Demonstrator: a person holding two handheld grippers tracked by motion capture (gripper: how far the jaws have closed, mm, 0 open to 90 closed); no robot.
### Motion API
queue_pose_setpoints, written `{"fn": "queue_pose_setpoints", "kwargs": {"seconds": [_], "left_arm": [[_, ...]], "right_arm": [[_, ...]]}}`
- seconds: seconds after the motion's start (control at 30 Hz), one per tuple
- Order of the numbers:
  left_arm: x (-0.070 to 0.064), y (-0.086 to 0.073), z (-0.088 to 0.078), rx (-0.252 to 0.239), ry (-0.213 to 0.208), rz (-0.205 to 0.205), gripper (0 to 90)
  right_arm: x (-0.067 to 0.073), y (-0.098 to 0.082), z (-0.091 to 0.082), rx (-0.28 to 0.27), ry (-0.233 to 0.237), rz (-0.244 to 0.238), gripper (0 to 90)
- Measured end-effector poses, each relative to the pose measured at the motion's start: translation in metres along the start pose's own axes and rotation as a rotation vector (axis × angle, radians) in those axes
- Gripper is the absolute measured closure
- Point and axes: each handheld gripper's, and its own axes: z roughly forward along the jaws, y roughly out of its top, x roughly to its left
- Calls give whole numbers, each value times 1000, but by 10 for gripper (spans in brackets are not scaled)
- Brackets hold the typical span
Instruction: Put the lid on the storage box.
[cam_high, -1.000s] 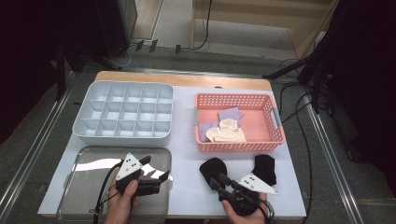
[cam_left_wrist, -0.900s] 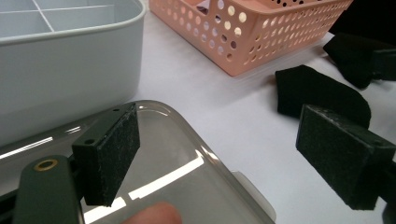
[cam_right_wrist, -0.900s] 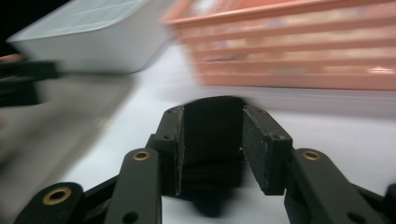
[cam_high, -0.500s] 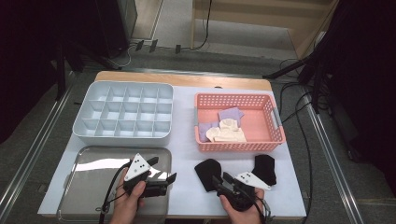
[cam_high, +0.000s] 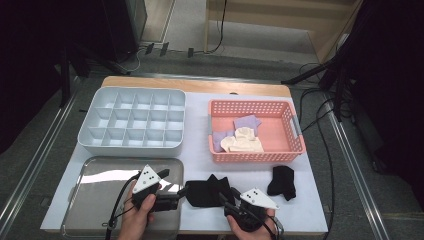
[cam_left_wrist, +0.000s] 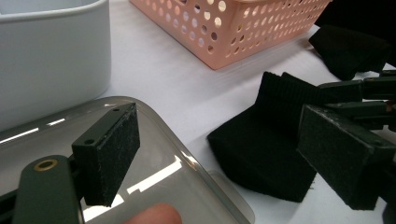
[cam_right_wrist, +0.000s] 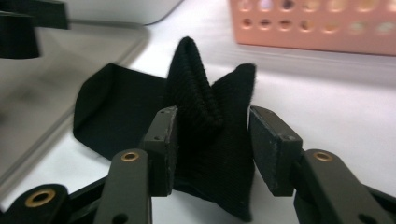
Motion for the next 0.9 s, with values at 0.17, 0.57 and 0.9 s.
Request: {"fn": "queue_pose_setpoints", "kwargs": {"seconds": [0.17, 0.57, 0.9], "left_arm": [[-2, -1, 3, 23, -10, -11, 145], [-15, -4, 17, 131, 9, -40, 421], [-22, -7, 23, 176, -30, -8, 731]], "right_arm": [[-2, 4, -8, -78, -78, -34, 474], [1, 3, -5, -35, 62, 8, 814], [-55, 11, -35, -105, -32, 117, 818]]}}
